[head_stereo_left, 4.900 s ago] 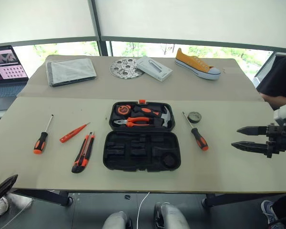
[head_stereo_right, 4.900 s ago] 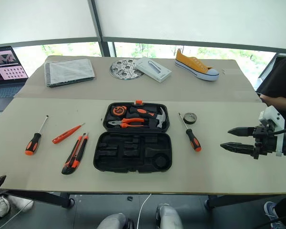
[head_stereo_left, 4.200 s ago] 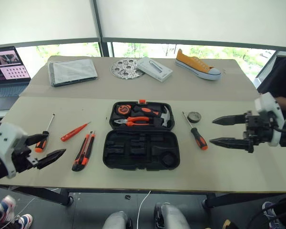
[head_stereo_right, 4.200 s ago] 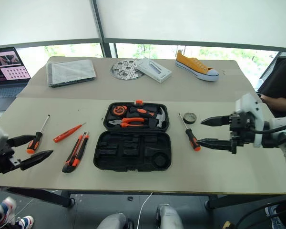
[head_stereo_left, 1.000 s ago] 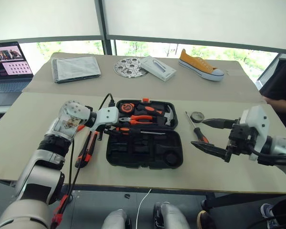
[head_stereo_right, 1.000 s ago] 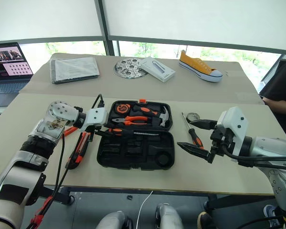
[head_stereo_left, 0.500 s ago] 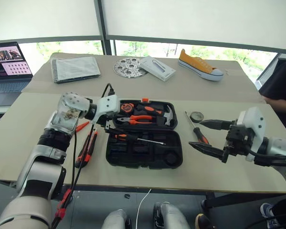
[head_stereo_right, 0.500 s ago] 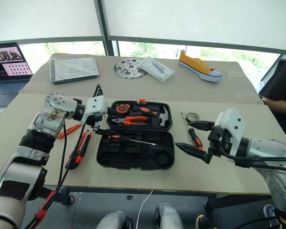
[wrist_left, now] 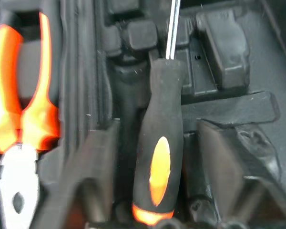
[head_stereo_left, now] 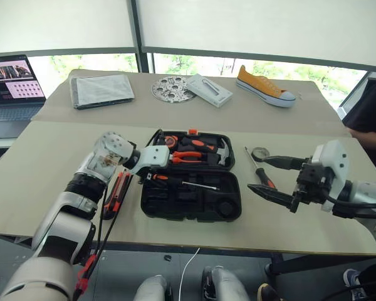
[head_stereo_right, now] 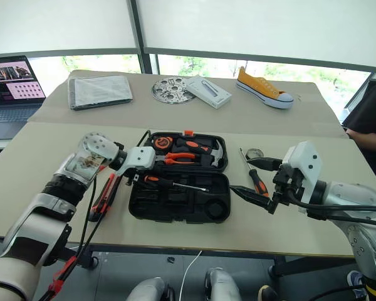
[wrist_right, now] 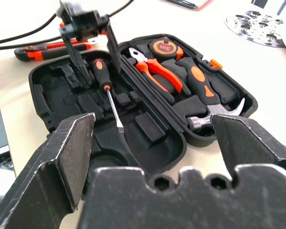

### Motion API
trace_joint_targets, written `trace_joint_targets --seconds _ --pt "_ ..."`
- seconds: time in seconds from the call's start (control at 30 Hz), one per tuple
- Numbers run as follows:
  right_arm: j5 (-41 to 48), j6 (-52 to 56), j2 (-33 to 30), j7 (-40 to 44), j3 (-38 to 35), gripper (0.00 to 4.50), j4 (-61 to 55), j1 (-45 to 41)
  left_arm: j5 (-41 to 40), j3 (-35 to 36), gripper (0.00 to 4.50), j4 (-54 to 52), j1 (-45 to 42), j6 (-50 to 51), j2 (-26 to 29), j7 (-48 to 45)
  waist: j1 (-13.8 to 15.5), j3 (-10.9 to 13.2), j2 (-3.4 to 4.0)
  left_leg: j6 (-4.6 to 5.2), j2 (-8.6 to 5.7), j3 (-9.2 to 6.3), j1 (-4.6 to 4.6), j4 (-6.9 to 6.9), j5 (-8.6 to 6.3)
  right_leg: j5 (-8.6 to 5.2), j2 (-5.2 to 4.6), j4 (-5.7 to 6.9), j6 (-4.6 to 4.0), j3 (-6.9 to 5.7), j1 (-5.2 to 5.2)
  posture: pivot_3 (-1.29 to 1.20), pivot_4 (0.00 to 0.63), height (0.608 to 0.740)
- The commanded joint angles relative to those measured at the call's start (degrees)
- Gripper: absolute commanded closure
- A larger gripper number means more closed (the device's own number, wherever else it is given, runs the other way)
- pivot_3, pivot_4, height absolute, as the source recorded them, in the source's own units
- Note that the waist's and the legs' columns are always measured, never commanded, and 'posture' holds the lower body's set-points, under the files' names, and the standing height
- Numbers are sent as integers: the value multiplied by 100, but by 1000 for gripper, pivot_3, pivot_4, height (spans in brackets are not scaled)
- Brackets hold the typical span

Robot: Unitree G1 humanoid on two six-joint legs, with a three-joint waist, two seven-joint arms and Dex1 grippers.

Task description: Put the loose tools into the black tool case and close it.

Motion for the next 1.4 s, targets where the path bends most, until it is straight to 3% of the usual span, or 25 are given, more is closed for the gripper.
trace_joint_targets --seconds 0.03,0.07,0.23,0.53,0.6,0.77,0.97,1.23,1.4 --pt "142 23 -8 -92 -244 0 -236 51 -95 96 3478 -42 -231 391 -4 -153 0 0 0 0 0 -1 -1 0 0 0 0 -1 0 0 0 0 150 733" --pt "157 23 -12 -101 -261 0 -246 73 -137 123 3690 -77 -258 547 3 -205 -4 0 0 1 0 -1 0 -1 0 0 1 -1 0 -1 0 0 150 733" --pt "162 -6 -12 -145 -268 0 -255 117 -283 259 3690 -39 -490 1351 -42 -228 -4 0 0 2 0 -1 -2 1 -1 -2 1 -2 4 0 -1 0 150 733" --pt "202 -14 20 -209 -233 0 -268 75 11 63 3690 98 -592 1253 -195 23 -2 0 0 6 -2 -2 -3 3 -3 -4 0 -3 13 1 -1 0 150 733" --pt "207 -14 19 -212 -243 0 -280 93 0 74 2690 99 -613 1230 -200 13 -2 0 0 6 -2 -1 -3 4 -4 -4 -1 -2 13 1 -1 0 150 733" --pt "226 -10 29 -218 -262 0 -312 139 -83 206 1053 49 -714 1355 -194 86 6 0 0 7 -1 -3 -4 13 -4 -3 -2 2 16 1 0 0 150 733" --pt "243 -20 56 -227 -272 0 -354 194 -241 272 1053 -323 -656 1657 -143 -92 0 0 0 23 -1 -4 -9 25 -13 0 -2 1 21 2 0 0 150 733" --pt "342 -11 48 -318 -268 0 -308 101 227 -133 1053 -45 -485 675 -91 -37 1 0 0 36 -5 0 -15 38 -21 12 -8 -2 18 4 0 0 150 733" --pt "374 -12 40 -362 -291 0 -327 134 143 -88 1053 164 -595 661 -148 -178 1 0 0 36 -4 0 -14 38 -21 12 -7 -1 18 5 1 0 150 733"
